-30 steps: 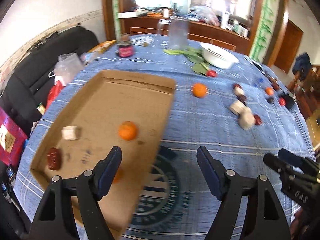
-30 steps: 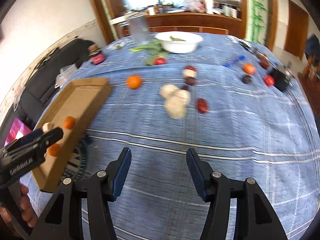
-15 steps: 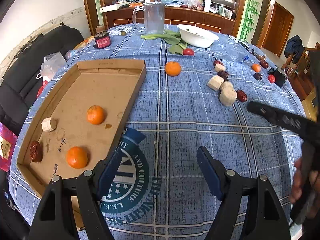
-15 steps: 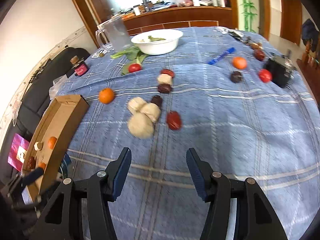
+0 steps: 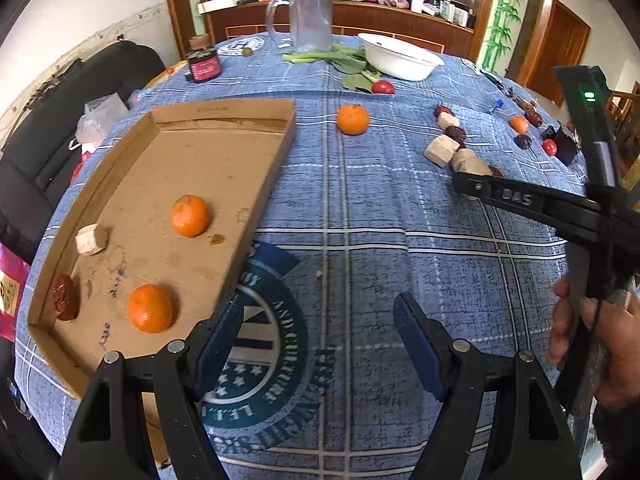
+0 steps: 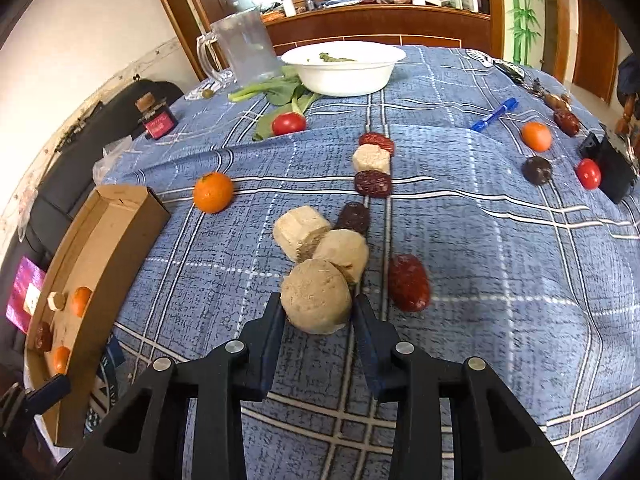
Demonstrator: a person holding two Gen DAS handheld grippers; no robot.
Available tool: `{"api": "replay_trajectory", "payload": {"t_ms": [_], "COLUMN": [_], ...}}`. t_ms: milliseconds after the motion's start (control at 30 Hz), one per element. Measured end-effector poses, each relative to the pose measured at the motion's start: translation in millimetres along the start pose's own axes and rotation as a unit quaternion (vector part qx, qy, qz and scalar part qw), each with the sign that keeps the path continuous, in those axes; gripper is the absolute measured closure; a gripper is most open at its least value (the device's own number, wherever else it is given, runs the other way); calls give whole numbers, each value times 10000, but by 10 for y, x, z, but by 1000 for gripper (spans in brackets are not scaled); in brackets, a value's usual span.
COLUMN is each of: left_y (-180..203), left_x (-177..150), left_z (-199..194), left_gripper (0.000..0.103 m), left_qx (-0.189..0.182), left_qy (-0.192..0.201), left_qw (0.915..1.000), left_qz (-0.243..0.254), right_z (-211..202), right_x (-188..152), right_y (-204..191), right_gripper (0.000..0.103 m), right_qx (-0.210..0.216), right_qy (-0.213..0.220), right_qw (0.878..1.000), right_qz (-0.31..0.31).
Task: Organize fruits
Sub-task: 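Grasp the round pastry with the right gripper while the left approaches a beige cube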
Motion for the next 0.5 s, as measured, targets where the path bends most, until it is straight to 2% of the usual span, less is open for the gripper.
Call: {"api": "replay_trajectory", "payload": {"t_ms": [133, 367, 500], "left_y": [204, 760, 1063], "left_x": [85, 352, 587], "left_z": [58, 221, 298], "left_gripper": [27, 27, 27], "left_qx": [-87, -360, -394], "left_qy": [-48, -180, -115], "left_qw": [9997, 9979, 9975], "left_qz": [205, 504, 575], "right_z": [-300, -756, -894], "right_x": [-102, -403, -586], "right_y": [166, 785, 1023], "right_gripper": [66, 66, 66], "right_qx": [135, -661, -788], "right_qy": [213, 506, 529], "right_qw": [9996, 9959, 9944], "right_qz": [112, 357, 476]}}
Point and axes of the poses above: each gripper's, at about its wrist camera, not at the fingertips, and z roughly the way its jaws point, y to its right, x to its top, the point moved 7 cm from there along z, roughly the way its jaws point, and after that the axes turned 12 degrees about -y, right-handed, at the moved point
